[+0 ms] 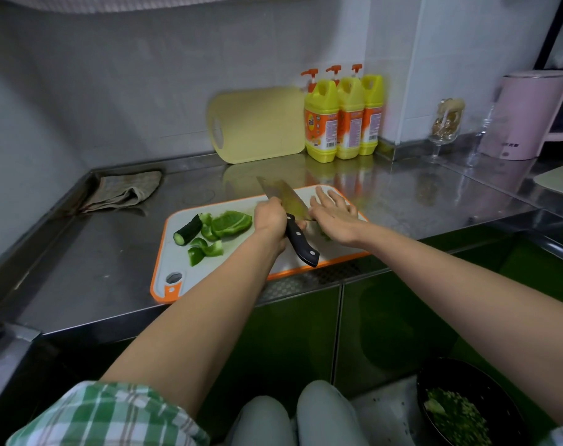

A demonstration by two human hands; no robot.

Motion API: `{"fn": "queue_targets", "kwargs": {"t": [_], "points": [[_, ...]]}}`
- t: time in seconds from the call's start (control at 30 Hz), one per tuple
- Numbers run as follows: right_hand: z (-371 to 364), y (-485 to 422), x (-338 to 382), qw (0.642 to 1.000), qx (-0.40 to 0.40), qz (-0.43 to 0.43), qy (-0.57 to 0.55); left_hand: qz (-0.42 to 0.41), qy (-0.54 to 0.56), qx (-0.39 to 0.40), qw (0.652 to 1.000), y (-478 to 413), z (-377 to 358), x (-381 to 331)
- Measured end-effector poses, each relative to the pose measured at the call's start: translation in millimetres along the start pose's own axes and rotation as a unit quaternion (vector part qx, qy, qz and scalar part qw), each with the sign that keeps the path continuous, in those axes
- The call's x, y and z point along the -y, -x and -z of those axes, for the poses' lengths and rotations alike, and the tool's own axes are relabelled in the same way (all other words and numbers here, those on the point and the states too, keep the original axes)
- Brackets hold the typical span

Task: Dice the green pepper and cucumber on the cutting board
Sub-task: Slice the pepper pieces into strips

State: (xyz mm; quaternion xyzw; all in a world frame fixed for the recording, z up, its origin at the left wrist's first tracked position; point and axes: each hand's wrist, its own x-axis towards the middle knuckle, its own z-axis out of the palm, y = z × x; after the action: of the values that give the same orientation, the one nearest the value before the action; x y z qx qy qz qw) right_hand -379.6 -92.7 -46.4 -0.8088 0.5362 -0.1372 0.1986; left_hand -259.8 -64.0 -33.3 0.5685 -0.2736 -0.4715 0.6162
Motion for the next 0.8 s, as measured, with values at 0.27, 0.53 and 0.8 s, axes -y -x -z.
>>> {"fn": "queue_targets", "kwargs": {"t": [0.27,0.53,0.8], "points": [[3.7,0.6,-0.9,1.0,0.007,-0.005,0.001,-0.013,-0.026,-0.007,1.0,1.7,3.8,-1.8],[6.8,-25.1,11.0,0.872,-0.036,-0.122,-0.473,-0.067,-0.093,0.045,0.992,10.2,4.8,0.0],[23.7,-21.0,15.7,0.767,0.039,-0.147,-0.623,-0.185,-0.178,0.033,0.966,4.1,-2.9,4.2]]}}
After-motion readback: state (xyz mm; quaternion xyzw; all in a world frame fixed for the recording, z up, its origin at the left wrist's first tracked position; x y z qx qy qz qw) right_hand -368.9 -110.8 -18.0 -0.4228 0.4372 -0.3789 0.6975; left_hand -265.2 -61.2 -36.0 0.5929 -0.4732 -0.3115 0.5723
